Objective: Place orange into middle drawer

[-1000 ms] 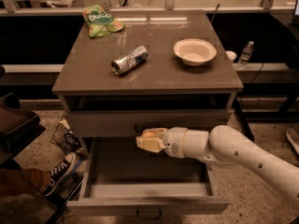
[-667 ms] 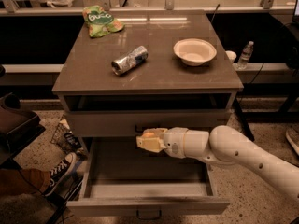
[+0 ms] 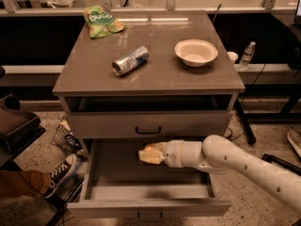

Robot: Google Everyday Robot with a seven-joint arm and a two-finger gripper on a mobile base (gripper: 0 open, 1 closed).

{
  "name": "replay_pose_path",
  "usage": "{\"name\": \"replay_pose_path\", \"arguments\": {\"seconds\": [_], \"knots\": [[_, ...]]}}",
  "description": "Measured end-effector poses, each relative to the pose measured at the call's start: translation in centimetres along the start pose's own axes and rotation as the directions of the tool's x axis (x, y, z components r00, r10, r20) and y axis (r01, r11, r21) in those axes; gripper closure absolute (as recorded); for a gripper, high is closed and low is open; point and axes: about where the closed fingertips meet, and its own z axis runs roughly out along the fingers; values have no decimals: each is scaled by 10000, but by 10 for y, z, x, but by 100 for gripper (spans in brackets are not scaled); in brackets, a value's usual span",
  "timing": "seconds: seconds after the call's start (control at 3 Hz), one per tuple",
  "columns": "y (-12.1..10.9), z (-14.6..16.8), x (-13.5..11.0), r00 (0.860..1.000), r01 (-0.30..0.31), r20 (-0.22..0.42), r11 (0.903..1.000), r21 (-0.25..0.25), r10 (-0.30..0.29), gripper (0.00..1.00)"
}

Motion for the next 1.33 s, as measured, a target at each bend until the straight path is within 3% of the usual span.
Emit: {"name": "replay_pose_path", "arguments": {"seconds": [0.67,1.33], "knots": [[-50,27,78,9948,-659,-795,9975,-274,635,100],[-82,79,116,9931,-509,-1072,9983,-298,474,100]]}}
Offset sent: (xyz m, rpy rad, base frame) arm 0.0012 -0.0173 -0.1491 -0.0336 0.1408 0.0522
